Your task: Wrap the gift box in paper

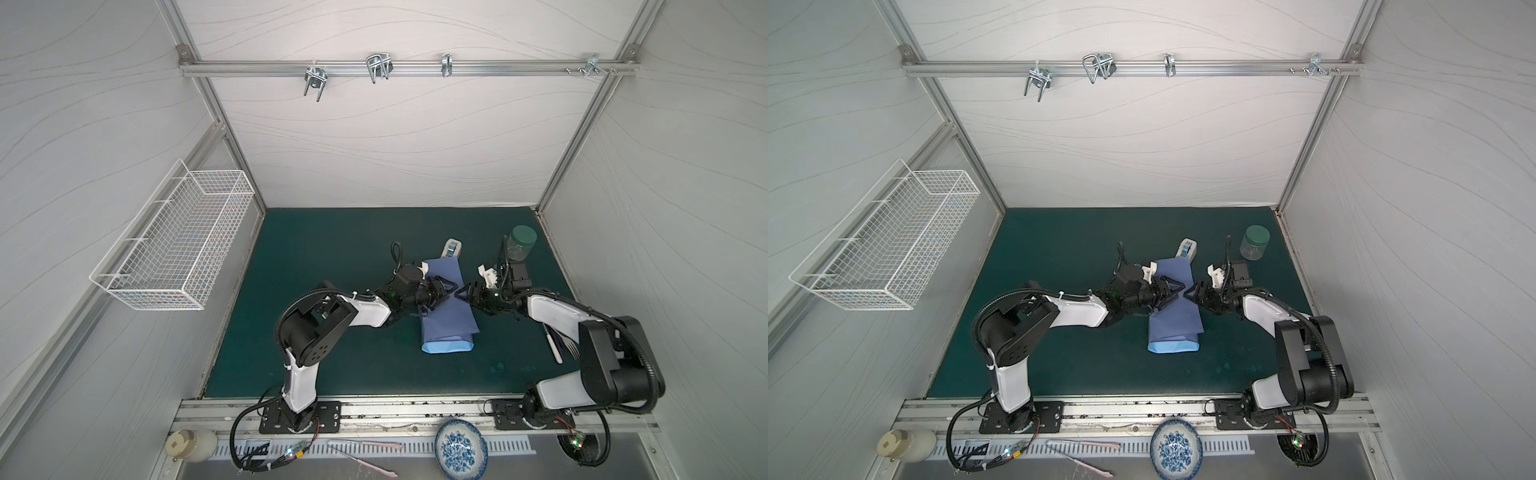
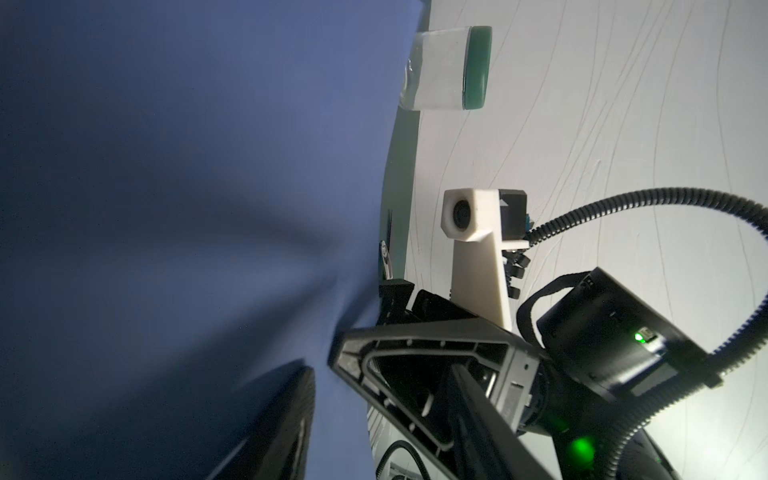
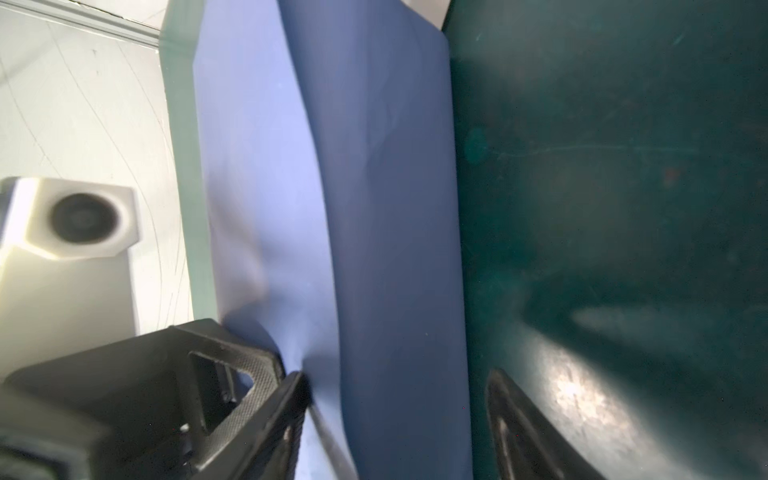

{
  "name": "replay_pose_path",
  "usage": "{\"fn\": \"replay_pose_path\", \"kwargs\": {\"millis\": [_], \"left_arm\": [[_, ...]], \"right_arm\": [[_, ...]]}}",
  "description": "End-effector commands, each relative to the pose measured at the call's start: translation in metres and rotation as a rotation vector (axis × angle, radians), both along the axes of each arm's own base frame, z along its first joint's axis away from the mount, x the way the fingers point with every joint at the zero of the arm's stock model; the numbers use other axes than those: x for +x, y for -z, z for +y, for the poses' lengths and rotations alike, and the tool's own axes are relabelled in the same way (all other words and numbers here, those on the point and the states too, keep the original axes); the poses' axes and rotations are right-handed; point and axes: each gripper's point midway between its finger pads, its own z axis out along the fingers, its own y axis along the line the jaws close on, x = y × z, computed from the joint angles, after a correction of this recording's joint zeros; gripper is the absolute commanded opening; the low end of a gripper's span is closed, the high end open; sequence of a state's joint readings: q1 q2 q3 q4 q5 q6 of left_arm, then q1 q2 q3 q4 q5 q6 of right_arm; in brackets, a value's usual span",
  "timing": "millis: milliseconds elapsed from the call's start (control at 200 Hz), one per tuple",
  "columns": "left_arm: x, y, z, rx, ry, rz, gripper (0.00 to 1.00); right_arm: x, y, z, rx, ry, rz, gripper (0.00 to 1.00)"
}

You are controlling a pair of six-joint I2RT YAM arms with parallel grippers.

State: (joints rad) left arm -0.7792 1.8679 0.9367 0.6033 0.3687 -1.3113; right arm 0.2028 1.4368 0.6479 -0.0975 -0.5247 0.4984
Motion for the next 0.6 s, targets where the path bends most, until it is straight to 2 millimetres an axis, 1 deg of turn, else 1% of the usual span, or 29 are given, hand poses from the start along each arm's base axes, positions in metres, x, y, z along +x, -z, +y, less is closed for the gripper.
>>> {"fn": "replay_pose_path", "kwargs": {"millis": [0,70,170,215,255,300,430,535,595], "left_arm": [[0.000,0.002,0.024,0.155,-0.009,-0.012,0.59],[-0.003,-0.008,0.045,0.228,-0.035,-0.054,0.63],[-0.007,0.001,0.088,0.351,-0.126,-0.063,0.72],[-0.007,0.007,0.103,0.418,-0.148,-0.067,0.74],[-0.008,0.012,0.110,0.473,-0.129,-0.066,0.75],[-0.009,0.017,0.109,0.504,-0.091,-0.053,0.77],[-0.008,0.028,0.092,0.522,0.024,-0.006,0.78],[-0.008,0.039,0.082,0.517,0.067,0.020,0.77],[-0.005,0.041,0.076,0.509,0.082,0.021,0.76]], "right_arm": [[-0.024,0.033,-0.014,-0.093,0.026,0.111,0.68],[-0.023,0.032,-0.014,-0.090,0.025,0.106,0.67],[-0.022,0.030,-0.013,-0.085,0.023,0.103,0.66],[-0.022,0.030,-0.013,-0.083,0.023,0.102,0.66],[-0.022,0.030,-0.013,-0.082,0.022,0.101,0.66],[-0.021,0.030,-0.013,-0.080,0.023,0.101,0.66],[-0.021,0.028,-0.012,-0.076,0.021,0.097,0.65],[-0.021,0.026,-0.012,-0.076,0.021,0.094,0.64],[-0.021,0.025,-0.011,-0.076,0.018,0.092,0.64]]}}
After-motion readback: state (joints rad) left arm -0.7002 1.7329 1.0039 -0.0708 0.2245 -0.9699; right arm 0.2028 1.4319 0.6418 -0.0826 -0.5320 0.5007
